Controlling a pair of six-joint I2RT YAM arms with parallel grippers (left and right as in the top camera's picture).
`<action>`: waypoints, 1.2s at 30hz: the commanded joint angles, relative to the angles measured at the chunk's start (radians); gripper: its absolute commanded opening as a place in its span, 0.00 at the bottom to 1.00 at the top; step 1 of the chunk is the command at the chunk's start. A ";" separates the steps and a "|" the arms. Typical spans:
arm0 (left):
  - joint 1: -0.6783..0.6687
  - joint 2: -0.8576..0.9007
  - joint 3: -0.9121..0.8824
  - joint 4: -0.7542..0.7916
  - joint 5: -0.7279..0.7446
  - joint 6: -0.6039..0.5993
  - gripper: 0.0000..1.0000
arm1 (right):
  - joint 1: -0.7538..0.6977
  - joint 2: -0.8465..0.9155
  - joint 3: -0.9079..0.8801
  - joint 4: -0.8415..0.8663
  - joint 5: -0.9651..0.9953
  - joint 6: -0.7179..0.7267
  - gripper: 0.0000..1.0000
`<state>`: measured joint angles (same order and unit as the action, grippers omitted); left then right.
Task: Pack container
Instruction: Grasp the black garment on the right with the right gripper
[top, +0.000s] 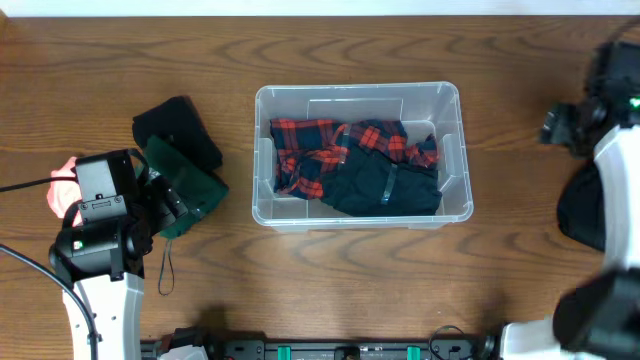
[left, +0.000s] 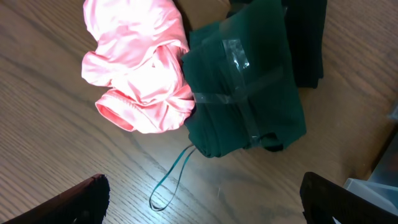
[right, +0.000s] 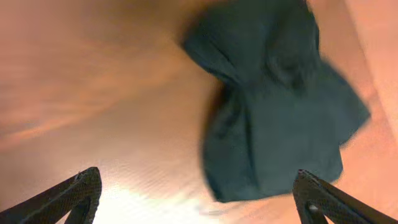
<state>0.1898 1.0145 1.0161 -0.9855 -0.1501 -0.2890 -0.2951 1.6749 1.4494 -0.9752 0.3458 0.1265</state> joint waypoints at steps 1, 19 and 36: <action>0.005 0.004 0.019 -0.001 -0.015 -0.024 0.98 | -0.100 0.109 -0.015 0.015 -0.007 0.004 0.98; 0.005 0.004 0.019 -0.005 -0.015 -0.024 0.98 | -0.251 0.442 -0.012 0.089 -0.009 0.012 0.53; 0.005 0.004 0.019 -0.005 -0.015 -0.024 0.98 | -0.095 0.016 0.212 -0.080 -0.204 -0.063 0.01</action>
<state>0.1898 1.0145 1.0161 -0.9878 -0.1501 -0.2962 -0.4751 1.8618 1.5913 -1.0641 0.2218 0.1131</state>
